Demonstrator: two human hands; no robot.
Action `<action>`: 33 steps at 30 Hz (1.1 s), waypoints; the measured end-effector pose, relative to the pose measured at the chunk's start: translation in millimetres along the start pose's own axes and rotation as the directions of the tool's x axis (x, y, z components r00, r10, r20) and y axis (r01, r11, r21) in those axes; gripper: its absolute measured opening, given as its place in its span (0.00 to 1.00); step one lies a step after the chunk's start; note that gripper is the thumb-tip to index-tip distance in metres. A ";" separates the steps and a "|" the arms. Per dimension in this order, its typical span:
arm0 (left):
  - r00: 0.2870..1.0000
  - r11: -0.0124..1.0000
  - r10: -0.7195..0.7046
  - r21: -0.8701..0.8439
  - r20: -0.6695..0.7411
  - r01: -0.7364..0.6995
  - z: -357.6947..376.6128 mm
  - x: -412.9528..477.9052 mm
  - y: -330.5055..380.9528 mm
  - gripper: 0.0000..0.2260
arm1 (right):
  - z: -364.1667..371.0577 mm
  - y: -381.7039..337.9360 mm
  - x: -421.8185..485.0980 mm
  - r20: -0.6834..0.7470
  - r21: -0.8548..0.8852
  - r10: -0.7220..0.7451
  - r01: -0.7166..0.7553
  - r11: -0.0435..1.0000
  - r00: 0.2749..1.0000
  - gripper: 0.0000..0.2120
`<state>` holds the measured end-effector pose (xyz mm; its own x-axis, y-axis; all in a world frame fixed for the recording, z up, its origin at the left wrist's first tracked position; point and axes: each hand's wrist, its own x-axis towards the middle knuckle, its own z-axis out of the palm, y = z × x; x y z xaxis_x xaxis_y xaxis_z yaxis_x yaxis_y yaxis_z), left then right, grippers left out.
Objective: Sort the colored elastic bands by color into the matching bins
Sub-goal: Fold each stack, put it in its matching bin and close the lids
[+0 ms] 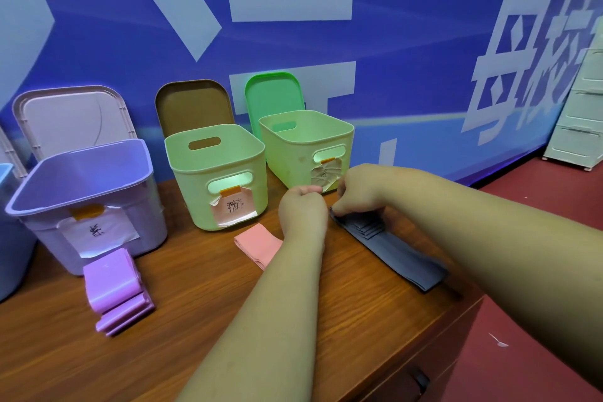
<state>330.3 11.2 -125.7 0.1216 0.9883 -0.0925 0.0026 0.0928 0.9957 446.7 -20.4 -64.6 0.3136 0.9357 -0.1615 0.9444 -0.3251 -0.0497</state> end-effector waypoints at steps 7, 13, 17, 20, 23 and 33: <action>1.000 1.000 -0.001 0.007 0.005 0.001 -1.7 -5.1 2.3 0.17 | 7.1 -2.2 3.1 -0.045 -0.025 0.008 -0.009 1.000 0.999 0.19; 1.000 1.000 -0.002 0.005 0.003 0.002 -1.1 -4.8 2.1 0.17 | 10.1 -2.2 5.1 -0.064 0.011 0.023 -0.022 1.000 0.998 0.18; 1.000 1.000 0.006 -0.003 0.000 -0.006 -1.0 -4.7 1.9 0.17 | 15.2 -4.9 6.0 -0.080 -0.039 0.006 -0.009 0.999 0.997 0.18; 1.000 1.000 0.010 -0.011 -0.003 -0.010 -0.5 -2.0 0.2 0.17 | 18.9 -6.4 6.1 -0.109 -0.045 0.004 -0.009 0.999 0.994 0.17; 1.000 1.000 0.008 -0.013 -0.005 -0.008 -0.7 -1.2 -0.4 0.17 | 19.0 -5.9 6.6 -0.138 0.015 0.024 -0.022 1.000 0.990 0.15; 0.999 0.998 0.020 0.063 0.036 -0.022 -0.3 4.1 -2.9 0.16 | 25.8 -2.7 10.3 -0.206 0.128 0.066 -0.040 0.991 0.976 0.15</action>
<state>330.5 15.1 -129.0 0.1574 0.9849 -0.0725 0.0621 0.0635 0.9961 444.8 -13.3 -91.5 0.3887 0.9204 0.0419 0.9107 -0.3769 -0.1688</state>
